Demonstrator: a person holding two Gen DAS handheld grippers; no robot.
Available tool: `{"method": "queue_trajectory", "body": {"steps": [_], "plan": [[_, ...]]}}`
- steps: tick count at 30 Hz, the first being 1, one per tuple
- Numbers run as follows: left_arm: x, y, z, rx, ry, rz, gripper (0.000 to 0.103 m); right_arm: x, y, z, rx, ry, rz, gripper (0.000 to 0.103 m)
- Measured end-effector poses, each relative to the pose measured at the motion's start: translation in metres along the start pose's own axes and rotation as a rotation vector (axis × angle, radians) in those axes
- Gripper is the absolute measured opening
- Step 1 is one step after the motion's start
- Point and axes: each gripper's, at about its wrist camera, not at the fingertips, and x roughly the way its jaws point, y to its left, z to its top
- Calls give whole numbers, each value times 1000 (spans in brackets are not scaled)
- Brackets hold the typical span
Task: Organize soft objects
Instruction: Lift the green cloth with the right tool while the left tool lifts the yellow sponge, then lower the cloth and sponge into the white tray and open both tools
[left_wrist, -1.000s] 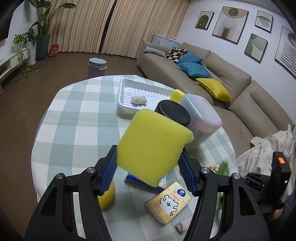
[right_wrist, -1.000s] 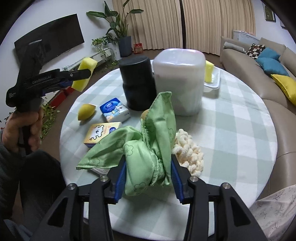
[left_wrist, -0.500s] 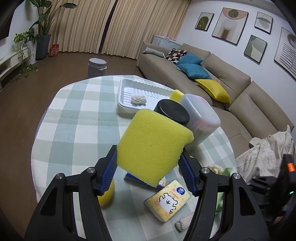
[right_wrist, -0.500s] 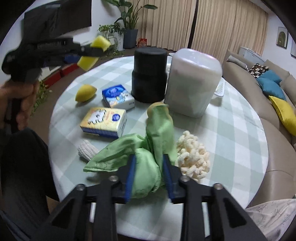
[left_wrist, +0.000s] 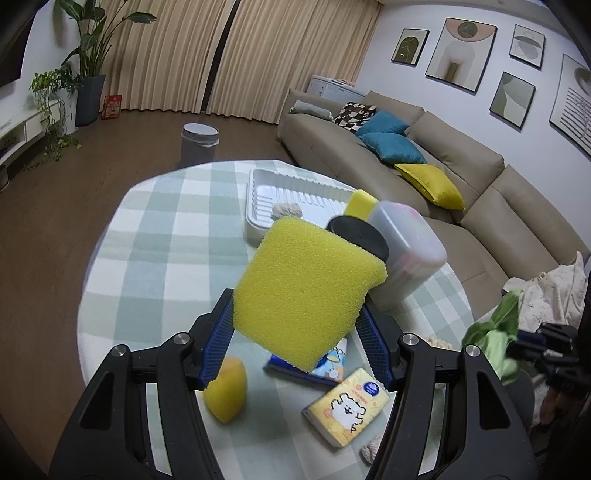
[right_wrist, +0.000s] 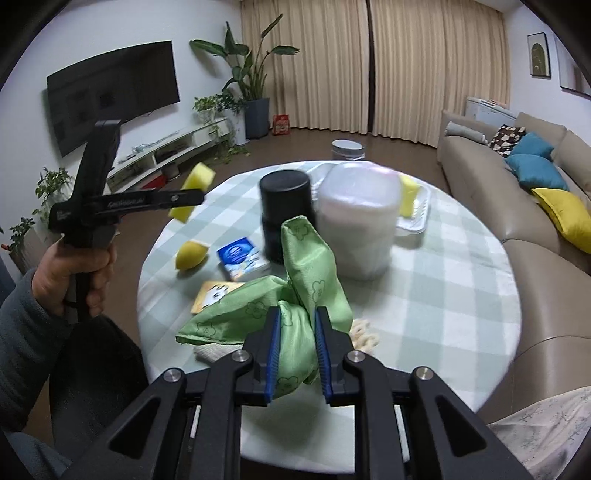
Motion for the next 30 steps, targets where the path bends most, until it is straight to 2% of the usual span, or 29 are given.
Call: {"method": "queue_trajectory", "body": {"steps": [5,9,11,22,27,30], "plan": [[-4,1,13,15,-19,8,60,-14,-30,15,78,-31,51,20],[0,-4,12,24,-13,-1,60,-14,-63,23,226,-51,189,20],[3,-7,10,32,-4,-2,60,-11,-75,24,283,-57,226,20],[7,0,41,73,-11,23,60,-6,-127,42,293,-72,77,20],[19,4,79,116,-24,51,60,7,-167,68,276,-70,3,20],[38,3,109,153,-8,62,60,18,-188,94,254,-71,-36,20]]}}
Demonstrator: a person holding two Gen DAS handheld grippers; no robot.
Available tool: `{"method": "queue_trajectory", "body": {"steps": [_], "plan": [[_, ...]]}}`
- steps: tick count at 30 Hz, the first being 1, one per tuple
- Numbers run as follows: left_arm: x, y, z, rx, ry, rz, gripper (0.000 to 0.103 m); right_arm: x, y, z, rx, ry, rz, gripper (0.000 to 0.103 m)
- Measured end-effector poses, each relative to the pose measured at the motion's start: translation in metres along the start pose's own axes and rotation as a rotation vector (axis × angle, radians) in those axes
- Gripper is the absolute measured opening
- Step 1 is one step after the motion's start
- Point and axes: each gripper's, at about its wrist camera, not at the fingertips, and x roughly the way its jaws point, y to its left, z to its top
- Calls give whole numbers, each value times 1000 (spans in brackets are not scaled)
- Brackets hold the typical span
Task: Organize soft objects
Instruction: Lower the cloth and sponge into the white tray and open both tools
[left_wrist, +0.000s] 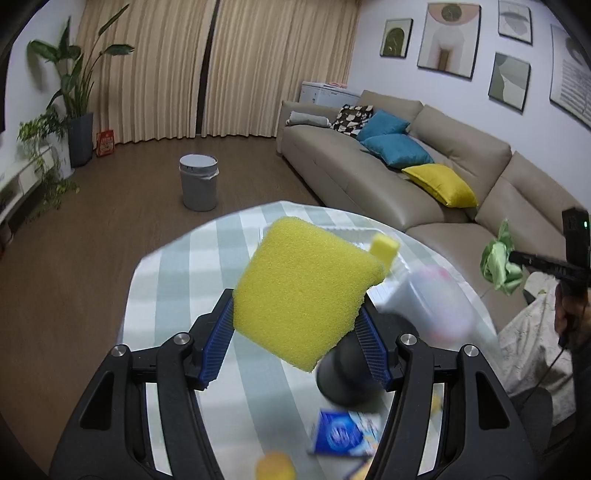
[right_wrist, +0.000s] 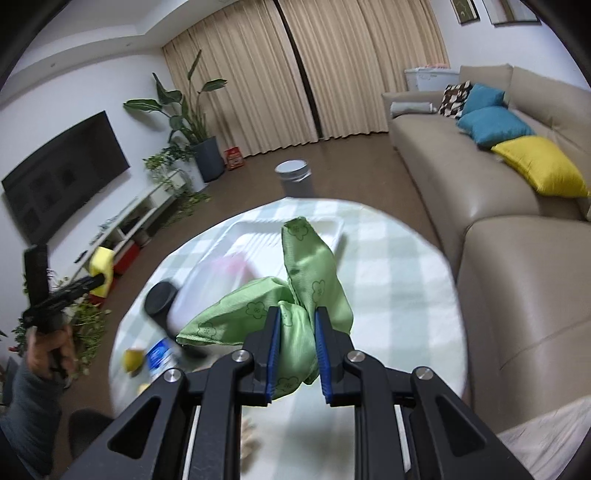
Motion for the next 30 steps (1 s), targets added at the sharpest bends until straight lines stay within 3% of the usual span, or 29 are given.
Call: {"method": "queue_trajectory", "body": {"steps": [8,12,17,23,30], "plan": [[95,-13,59,134,114,-12,60,73,-3,84,-98,65,-12,20],[152,-12,64,142,188,-40,60,126,11,120,-162,122,25,20],[212,-4,46,138,298,-41,60,194,34,138,-250,235,60,20],[236,-3,20,163,375,-75,61,250,53,140,-337,341,89,20],[225,-10,5,162,395,-86,62,277,67,134,-399,391,77,20]]}}
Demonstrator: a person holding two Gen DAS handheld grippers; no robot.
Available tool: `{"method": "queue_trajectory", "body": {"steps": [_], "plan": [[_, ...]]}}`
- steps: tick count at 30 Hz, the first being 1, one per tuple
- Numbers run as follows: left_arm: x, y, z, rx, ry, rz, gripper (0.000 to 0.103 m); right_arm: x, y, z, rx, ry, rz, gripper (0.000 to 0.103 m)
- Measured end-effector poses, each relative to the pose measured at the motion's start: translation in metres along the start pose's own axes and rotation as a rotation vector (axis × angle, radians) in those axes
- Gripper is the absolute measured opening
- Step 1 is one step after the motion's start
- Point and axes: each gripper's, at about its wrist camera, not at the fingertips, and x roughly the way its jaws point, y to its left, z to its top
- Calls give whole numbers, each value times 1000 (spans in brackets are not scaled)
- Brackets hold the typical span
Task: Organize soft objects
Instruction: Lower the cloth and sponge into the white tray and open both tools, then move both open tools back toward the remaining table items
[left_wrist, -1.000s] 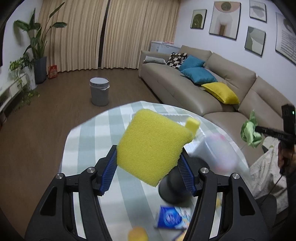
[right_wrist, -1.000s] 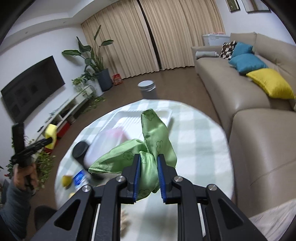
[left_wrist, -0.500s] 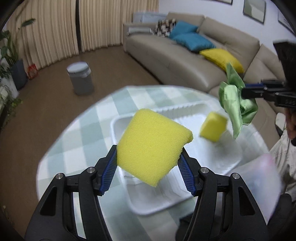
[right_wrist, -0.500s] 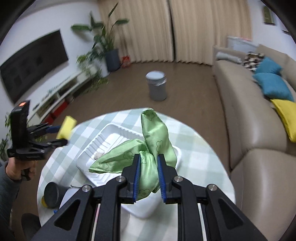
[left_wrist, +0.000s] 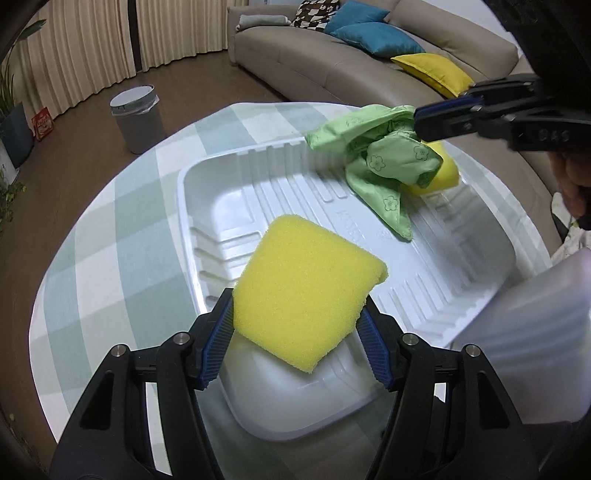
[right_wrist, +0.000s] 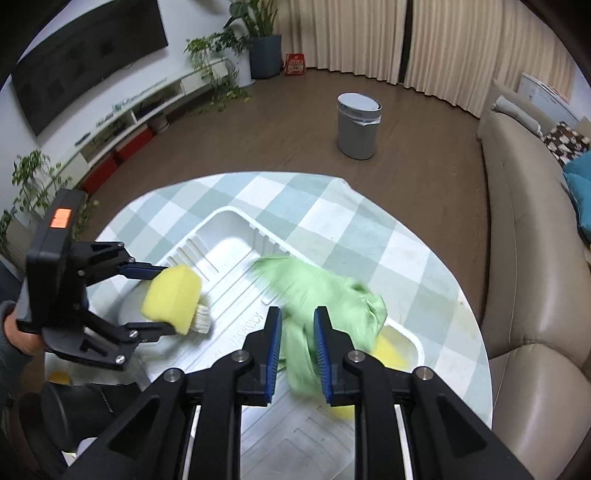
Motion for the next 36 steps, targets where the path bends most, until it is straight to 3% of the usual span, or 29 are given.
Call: {"method": "queue_trajectory", "body": {"steps": [9,12,14,16,17,19,22,25,28,33,36], "plan": [[-4,-7,-8,-19,5,3,62,8,-4,-5,36,0,5,20],[-12,1,-3,-67,-40,1,70,-5,-9,-7,60,-31,5,20],[-25,6,1,-104,-94,-15,83,-19,-11,-10,80,-59,17,29],[-38,8,4,-125,-136,-25,90,-38,-12,-14,93,-98,24,52],[-44,9,5,-133,-151,-24,95,-50,-12,-17,96,-126,28,58],[-60,8,7,-143,-183,-27,95,-70,-11,-23,96,-169,42,70],[-89,7,2,-161,-242,-39,96,-104,-11,-40,143,-234,74,77],[-127,0,-17,-166,-310,-51,103,-140,-7,-69,189,-318,117,89],[-158,-14,-48,-136,-357,-29,103,-170,5,-109,215,-392,154,99],[-196,-35,-124,-146,-419,-18,103,-199,46,-185,240,-465,192,103],[-202,-43,-171,-184,-410,10,103,-203,78,-227,254,-487,168,103]]}}
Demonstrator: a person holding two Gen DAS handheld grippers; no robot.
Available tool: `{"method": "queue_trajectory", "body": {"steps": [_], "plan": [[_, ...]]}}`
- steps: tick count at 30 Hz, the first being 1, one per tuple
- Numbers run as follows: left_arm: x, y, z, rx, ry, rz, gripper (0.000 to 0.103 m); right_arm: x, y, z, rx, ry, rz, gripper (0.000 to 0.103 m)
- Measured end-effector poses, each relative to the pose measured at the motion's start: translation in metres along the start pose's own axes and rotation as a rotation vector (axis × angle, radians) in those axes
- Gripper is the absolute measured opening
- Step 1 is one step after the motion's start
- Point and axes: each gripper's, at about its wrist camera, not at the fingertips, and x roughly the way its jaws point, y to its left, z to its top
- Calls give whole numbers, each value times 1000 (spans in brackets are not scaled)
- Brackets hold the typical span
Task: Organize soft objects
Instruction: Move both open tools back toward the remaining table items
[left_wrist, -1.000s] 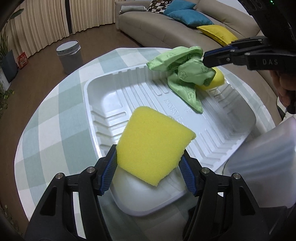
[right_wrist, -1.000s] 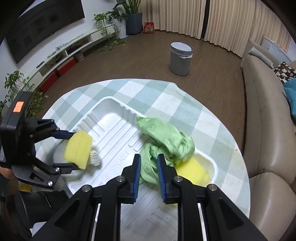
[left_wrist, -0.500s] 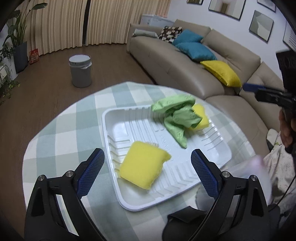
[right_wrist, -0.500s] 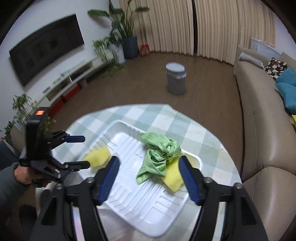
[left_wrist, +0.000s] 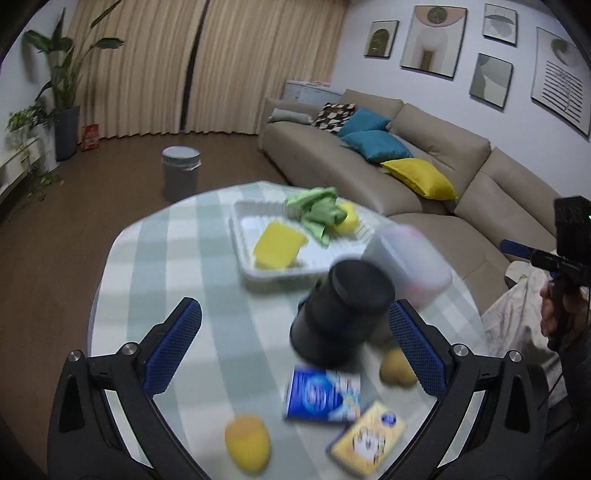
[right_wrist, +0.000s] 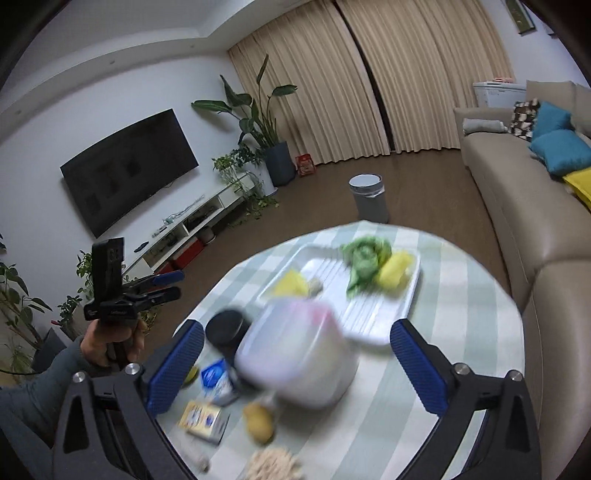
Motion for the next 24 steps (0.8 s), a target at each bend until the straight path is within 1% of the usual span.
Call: {"method": "queue_trajectory", "body": {"steps": [4,6,9,11,12,13,14,18,21,24], "plan": [[-17,2,-48,-44,37,60,103,-9,29,-56,-19,0,-81,103],[-17,5,-67,-85,75,100,103,-10,39,-86,2,4,-92,103],[-10,7,-84,-117,110,120,103,-6,50,-122,36,18,-112,103],[1,6,-89,-95,148,153,103,4,55,-140,59,44,-138,103],[5,5,-90,-81,158,171,103,10,57,-145,61,62,-148,103],[11,5,-91,-69,175,191,103,16,59,-150,54,83,-172,103],[16,7,-92,-67,191,195,103,21,63,-154,36,96,-207,103],[34,14,-96,-84,254,234,103,29,67,-160,-6,113,-261,103],[42,19,-99,-93,290,250,103,35,63,-164,-20,129,-330,103],[49,24,-100,-111,313,247,103,39,55,-165,8,147,-335,103]]}}
